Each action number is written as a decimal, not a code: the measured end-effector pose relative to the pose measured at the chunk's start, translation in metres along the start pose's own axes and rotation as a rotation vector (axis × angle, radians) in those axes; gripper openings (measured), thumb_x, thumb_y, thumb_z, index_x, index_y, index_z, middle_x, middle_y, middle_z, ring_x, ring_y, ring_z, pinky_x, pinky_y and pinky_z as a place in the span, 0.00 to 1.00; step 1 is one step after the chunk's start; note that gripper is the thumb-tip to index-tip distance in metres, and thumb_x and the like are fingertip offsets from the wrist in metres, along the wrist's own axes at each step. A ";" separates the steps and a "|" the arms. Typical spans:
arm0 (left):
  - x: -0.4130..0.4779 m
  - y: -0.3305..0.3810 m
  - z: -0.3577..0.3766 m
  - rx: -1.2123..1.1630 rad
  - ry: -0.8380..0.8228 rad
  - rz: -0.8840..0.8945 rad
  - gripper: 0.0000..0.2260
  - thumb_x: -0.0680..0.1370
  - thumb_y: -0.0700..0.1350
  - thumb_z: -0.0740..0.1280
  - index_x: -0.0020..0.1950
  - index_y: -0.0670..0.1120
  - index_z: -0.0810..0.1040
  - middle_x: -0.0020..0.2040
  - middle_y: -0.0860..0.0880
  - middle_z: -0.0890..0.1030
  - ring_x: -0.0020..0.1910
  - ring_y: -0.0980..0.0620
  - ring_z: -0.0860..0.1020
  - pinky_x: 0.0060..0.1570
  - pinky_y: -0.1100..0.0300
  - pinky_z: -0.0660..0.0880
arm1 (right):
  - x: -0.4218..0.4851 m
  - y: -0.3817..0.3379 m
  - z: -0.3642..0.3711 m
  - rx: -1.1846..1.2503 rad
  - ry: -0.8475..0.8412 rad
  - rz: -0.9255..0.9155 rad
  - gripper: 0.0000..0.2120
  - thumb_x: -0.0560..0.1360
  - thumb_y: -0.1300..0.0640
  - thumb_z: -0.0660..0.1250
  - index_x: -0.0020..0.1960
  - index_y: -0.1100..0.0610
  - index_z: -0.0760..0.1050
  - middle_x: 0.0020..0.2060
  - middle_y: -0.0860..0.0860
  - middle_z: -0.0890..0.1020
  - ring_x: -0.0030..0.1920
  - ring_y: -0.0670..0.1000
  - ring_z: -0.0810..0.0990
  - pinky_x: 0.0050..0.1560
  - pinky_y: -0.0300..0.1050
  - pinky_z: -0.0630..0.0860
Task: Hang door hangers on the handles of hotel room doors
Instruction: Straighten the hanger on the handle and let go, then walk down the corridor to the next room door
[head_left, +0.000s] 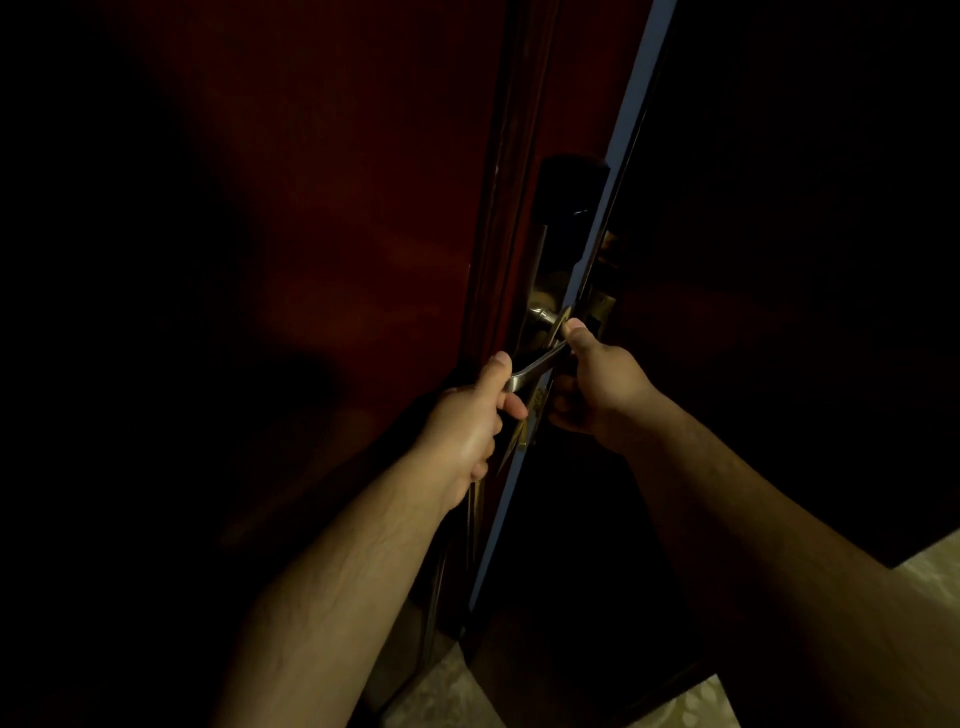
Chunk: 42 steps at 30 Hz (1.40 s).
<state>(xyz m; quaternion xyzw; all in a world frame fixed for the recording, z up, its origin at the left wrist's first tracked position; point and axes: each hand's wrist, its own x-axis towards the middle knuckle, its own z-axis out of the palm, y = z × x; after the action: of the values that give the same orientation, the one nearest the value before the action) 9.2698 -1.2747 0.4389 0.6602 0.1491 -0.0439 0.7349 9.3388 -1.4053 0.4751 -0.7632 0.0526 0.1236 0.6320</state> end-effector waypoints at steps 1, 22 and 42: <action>-0.002 0.001 0.003 -0.019 0.024 0.010 0.26 0.77 0.69 0.57 0.44 0.47 0.78 0.27 0.55 0.65 0.24 0.57 0.60 0.23 0.62 0.56 | -0.001 0.000 -0.001 0.007 -0.003 -0.004 0.21 0.80 0.38 0.56 0.52 0.55 0.75 0.29 0.50 0.71 0.32 0.50 0.72 0.45 0.52 0.76; -0.101 -0.018 0.164 0.025 -0.076 0.075 0.21 0.78 0.64 0.61 0.41 0.46 0.76 0.25 0.56 0.67 0.24 0.57 0.63 0.25 0.61 0.58 | -0.157 0.075 -0.205 0.202 0.109 -0.116 0.17 0.77 0.41 0.65 0.41 0.55 0.74 0.28 0.49 0.71 0.29 0.50 0.70 0.41 0.50 0.70; -0.244 -0.043 0.452 0.085 -0.610 0.173 0.17 0.81 0.57 0.61 0.41 0.45 0.74 0.30 0.51 0.62 0.26 0.55 0.60 0.23 0.62 0.56 | -0.381 0.137 -0.477 0.353 0.728 -0.189 0.17 0.79 0.43 0.63 0.43 0.56 0.77 0.28 0.49 0.72 0.30 0.49 0.71 0.40 0.47 0.75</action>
<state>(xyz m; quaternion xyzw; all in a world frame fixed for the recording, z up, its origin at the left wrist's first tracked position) 9.0989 -1.7565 0.5037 0.6569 -0.1366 -0.1832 0.7185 8.9970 -1.9275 0.5229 -0.6383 0.2227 -0.2241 0.7019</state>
